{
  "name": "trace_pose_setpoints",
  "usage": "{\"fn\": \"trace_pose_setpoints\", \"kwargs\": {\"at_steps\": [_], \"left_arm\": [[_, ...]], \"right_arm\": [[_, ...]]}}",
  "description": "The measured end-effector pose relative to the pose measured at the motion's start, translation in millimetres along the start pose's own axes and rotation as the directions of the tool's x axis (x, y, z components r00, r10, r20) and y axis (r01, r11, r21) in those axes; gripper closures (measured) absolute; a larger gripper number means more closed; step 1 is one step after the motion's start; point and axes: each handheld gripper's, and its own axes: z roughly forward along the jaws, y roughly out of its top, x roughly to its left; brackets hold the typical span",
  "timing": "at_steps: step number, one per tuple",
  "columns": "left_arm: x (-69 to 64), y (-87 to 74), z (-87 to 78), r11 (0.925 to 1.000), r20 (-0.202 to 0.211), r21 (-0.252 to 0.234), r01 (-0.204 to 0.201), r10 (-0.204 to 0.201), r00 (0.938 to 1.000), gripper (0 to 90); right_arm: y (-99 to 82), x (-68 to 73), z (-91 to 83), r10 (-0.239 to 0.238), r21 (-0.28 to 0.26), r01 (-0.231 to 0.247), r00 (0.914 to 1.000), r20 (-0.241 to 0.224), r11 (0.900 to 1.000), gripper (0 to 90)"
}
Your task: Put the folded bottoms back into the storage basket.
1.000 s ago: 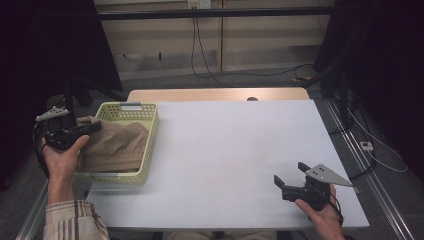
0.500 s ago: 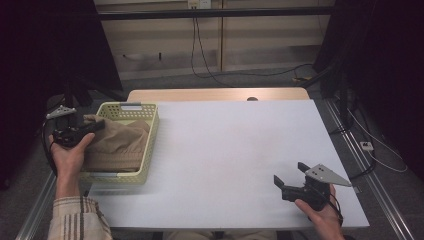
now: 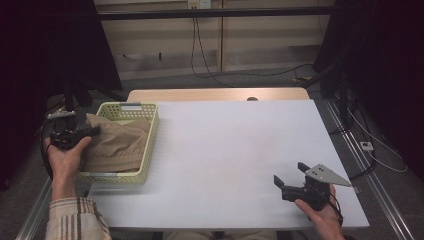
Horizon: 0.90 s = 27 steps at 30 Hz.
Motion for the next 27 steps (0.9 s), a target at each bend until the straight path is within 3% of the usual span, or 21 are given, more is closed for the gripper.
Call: {"fn": "trace_pose_setpoints", "kwargs": {"at_steps": [4, 9, 19, 25, 27], "left_arm": [[0.5, 1.1, 3.4, 1.0, -0.003, 0.006, -0.002, 0.002, 1.0, 86.4], [2.9, 2.8, 9.0, 1.0, 0.026, -0.008, -0.004, 0.005, 0.9996, 86.4], [5.6, 2.2, 14.5, 0.9979, -0.029, 0.063, -0.013, 0.015, 0.9995, 86.4], [7.5, 2.7, 18.3, 0.9908, -0.073, 0.135, -0.011, 0.021, 0.9971, 86.4], [9.5, 4.0, 21.9, 0.9888, -0.076, 0.149, 0.011, 0.0, 0.9971, 86.4]], "right_arm": [[-0.1, -0.2, 0.2, 0.001, 0.002, -0.001, 1.0, 0.001, 1.0, 4.9], [-0.2, -0.3, 0.3, 0.002, 0.005, -0.002, 1.0, 0.004, 1.0, 4.9], [-0.1, -0.4, 0.4, 0.006, 0.006, -0.006, 1.0, 0.006, 1.0, 4.9], [-0.1, -0.4, 0.3, 0.005, 0.005, -0.005, 1.0, 0.005, 1.0, 5.0], [-0.1, -0.3, 0.4, 0.0, 0.005, 0.0, 1.0, 0.006, 1.0, 5.0]]}}
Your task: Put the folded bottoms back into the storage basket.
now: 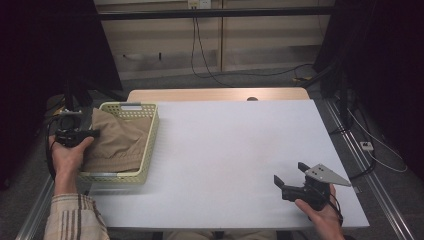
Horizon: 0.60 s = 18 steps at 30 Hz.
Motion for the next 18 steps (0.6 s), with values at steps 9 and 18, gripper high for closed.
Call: {"fn": "trace_pose_setpoints", "kwargs": {"at_steps": [9, 18], "left_arm": [[1.8, 8.9, 11.8, 0.9995, -0.002, 0.033, -0.002, 0.002, 1.0, 86.4], [-0.2, 5.3, 23.3, 0.9971, -0.068, 0.074, -0.019, 0.024, 0.9974, 86.3]], "right_arm": [[0.1, -0.1, -0.3, 0.002, 0.0, -0.002, 1.0, -0.001, 1.0, 5.0], [0.2, 0.0, -0.1, -0.001, -0.002, 0.001, 1.0, -0.001, 1.0, 5.0]]}}
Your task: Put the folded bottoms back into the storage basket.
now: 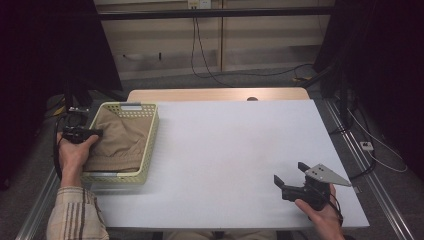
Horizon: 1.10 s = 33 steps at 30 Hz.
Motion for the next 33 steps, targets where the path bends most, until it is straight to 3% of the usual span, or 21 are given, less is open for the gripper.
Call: {"fn": "trace_pose_setpoints", "kwargs": {"at_steps": [5, 14, 20, 25, 28, 29, 30, 31, 33], "left_arm": [[0.3, 0.4, 4.9, 0.9999, 0.006, 0.006, 0.014, -0.014, 0.9999, 85.6], [-3.1, 3.5, 14.7, 0.9994, -0.019, 0.035, -0.006, 0.007, 0.9998, 85.6], [-2.4, 2.4, 10.1, 0.9983, -0.039, 0.058, 0.01, -0.008, 0.9992, 85.4], [1.7, 1.0, -3.1, 0.9993, -0.024, 0.03, 0.023, -0.022, 0.9995, 81.5], [5.8, -1.2, -12.6, 0.9979, -0.013, -0.031, 0.057, -0.057, 0.9983, 73.7], [5.9, -2.3, -16.6, 0.9965, 0.003, -0.069, 0.047, -0.047, 0.9989, 67.3], [3.7, -2.7, -17.6, 0.9932, 0.009, -0.102, 0.056, -0.055, 0.9984, 67.3], [2.9, -2.8, -20.5, 0.9934, 0.011, -0.11, 0.032, -0.031, 0.9994, 65.6], [-0.2, -2.7, -23.8, 0.99, 0.028, -0.138, 0.03, -0.027, 0.9992, 55.5]], "right_arm": [[-0.1, 0.0, 0.0, 0.0, 0.0, 0.0, 1.0, 0.001, 1.0, 5.0], [-0.1, 0.3, 1.0, 0.008, 0.001, -0.008, 1.0, 0.004, 1.0, 5.0], [-0.2, -0.8, 0.2, 0.009, 0.0, -0.009, 1.0, 0.004, 1.0, 5.0], [-0.3, -0.7, 0.3, 0.01, 0.0, -0.01, 0.9999, 0.006, 1.0, 5.0], [-0.2, -0.5, 0.2, 0.007, -0.001, -0.007, 1.0, 0.005, 1.0, 5.0], [-0.2, -0.6, 0.3, 0.009, 0.001, -0.009, 0.9999, 0.005, 1.0, 5.0], [-0.2, -0.6, 0.3, 0.009, 0.001, -0.009, 0.9999, 0.005, 1.0, 5.0], [-0.2, -0.6, 0.3, 0.008, 0.0, -0.008, 1.0, 0.005, 1.0, 5.0], [-0.3, -0.1, 0.4, 0.006, 0.001, -0.006, 1.0, 0.004, 1.0, 5.0]]}}
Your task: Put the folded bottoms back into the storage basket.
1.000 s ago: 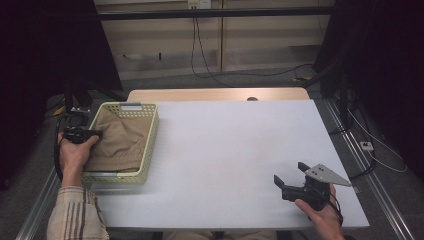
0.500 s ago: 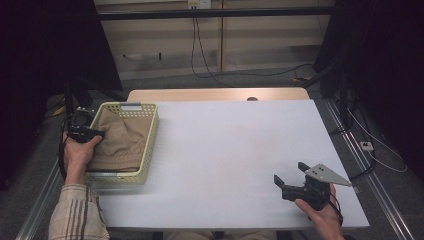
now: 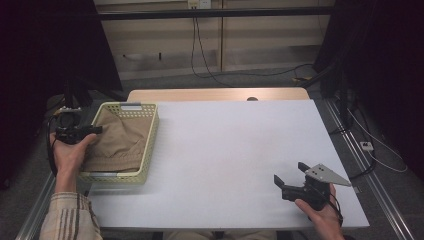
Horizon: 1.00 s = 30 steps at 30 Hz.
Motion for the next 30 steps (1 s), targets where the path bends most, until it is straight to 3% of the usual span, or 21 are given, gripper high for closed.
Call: {"fn": "trace_pose_setpoints", "kwargs": {"at_steps": [6, 9, 10, 11, 14, 16, 20, 22, 25, 28, 30], "left_arm": [[-15.6, 7.2, -3.3, 0.996, 0.049, -0.086, -0.026, 0.03, 0.9984, 47.4], [-25.7, 12.2, 0.6, 0.9937, 0.07, -0.097, -0.055, 0.062, 0.9956, 45.3], [-29.3, 13.0, 2.9, 0.9934, 0.086, -0.092, -0.069, 0.077, 0.9934, 48.3], [-32.7, 13.7, 5.8, 0.9927, 0.094, -0.086, -0.085, 0.093, 0.9912, 56.2], [-40.4, 14.2, 14.8, 0.9927, 0.074, -0.058, -0.106, 0.11, 0.9912, 56.7], [-41.0, 12.8, 22.1, 0.9941, 0.08, -0.037, -0.101, 0.104, 0.9914, 61.3], [-35.9, 6.8, 34.8, 0.9977, 0.053, 0.028, -0.062, 0.061, 0.9968, 68.0], [-33.4, 3.1, 38.7, 0.9961, 0.036, 0.066, -0.058, 0.056, 0.9978, 74.0], [-29.0, -2.8, 41.7, 0.9862, -0.003, 0.141, -0.087, 0.088, 0.9961, 87.0], [-20.1, -7.6, 44.7, 0.9841, -0.022, 0.174, -0.034, 0.038, 0.999, 90.0], [-18.1, -8.2, 47.9, 0.9792, -0.039, 0.202, -0.024, 0.033, 0.9987, 90.0]], "right_arm": [[0.1, -0.1, 0.1, 0.0, 0.0, 0.0, 1.0, 0.0, 1.0, 5.0], [0.1, -0.2, -0.2, 0.003, -0.002, -0.003, 1.0, 0.0, 1.0, 5.0], [0.1, -0.1, -0.3, 0.002, -0.002, -0.002, 1.0, -0.001, 1.0, 5.0], [0.0, -0.3, -0.2, 0.0, -0.003, 0.0, 1.0, 0.0, 1.0, 5.0], [0.0, -0.5, -0.3, -0.001, -0.004, 0.001, 1.0, -0.002, 1.0, 5.0], [0.0, -0.5, -0.5, -0.001, -0.004, 0.001, 1.0, -0.002, 1.0, 5.0], [0.0, -0.3, -0.6, -0.001, -0.004, 0.001, 1.0, -0.004, 1.0, 5.0], [0.0, -0.4, -0.4, -0.001, -0.003, 0.001, 1.0, -0.003, 1.0, 5.0], [0.0, -0.2, -0.5, 0.001, 0.0, -0.001, 1.0, -0.004, 1.0, 5.0], [-0.1, -0.2, -0.2, -0.001, 0.001, 0.001, 1.0, -0.003, 1.0, 5.0], [-0.1, -0.1, -0.4, -0.001, 0.0, 0.001, 1.0, -0.003, 1.0, 5.0]]}}
